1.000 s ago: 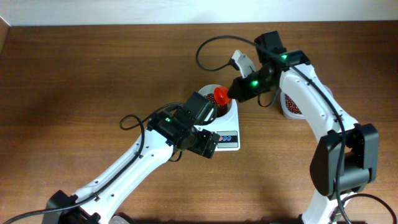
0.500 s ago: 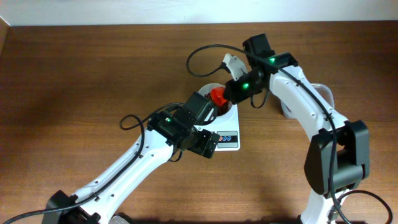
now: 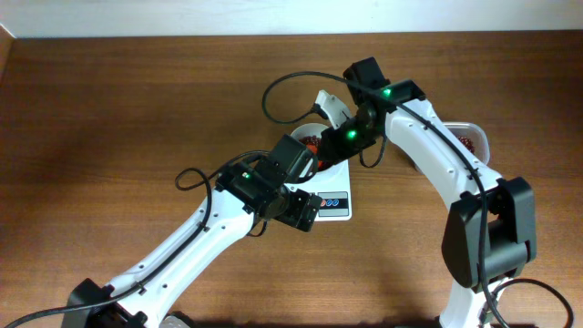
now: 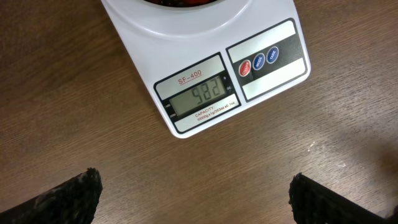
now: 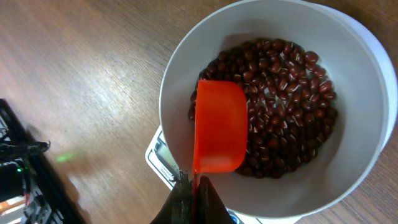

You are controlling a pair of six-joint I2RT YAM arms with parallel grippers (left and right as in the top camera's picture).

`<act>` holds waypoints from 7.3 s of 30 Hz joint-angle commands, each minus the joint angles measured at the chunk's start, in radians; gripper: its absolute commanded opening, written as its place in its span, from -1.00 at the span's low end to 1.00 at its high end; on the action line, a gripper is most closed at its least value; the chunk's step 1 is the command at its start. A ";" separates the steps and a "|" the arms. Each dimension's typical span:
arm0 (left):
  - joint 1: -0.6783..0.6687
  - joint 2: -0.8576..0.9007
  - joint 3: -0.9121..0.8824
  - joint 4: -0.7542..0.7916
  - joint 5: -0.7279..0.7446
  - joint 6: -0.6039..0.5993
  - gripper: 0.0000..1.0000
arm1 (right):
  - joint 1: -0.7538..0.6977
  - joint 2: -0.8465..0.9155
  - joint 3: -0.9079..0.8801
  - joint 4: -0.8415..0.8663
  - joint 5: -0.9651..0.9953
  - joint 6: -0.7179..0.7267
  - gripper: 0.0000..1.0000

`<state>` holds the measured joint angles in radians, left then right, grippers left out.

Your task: Scoop item into bowl and weigh 50g on scale

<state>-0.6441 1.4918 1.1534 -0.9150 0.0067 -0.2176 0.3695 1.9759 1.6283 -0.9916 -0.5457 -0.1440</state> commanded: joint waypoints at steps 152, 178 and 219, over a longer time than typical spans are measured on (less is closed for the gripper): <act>-0.003 -0.016 -0.007 0.002 -0.007 -0.005 0.98 | -0.028 0.012 0.118 -0.159 0.247 0.212 0.98; -0.003 -0.016 -0.007 0.003 -0.007 -0.005 0.98 | -0.028 0.012 -0.074 0.031 0.247 0.212 0.97; -0.003 -0.016 -0.007 0.002 -0.007 -0.005 0.98 | -0.029 0.012 -0.092 0.019 0.386 0.212 0.98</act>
<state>-0.6441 1.4918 1.1526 -0.9150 0.0067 -0.2180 0.3355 1.9816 1.5497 -0.9653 -0.1806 0.0715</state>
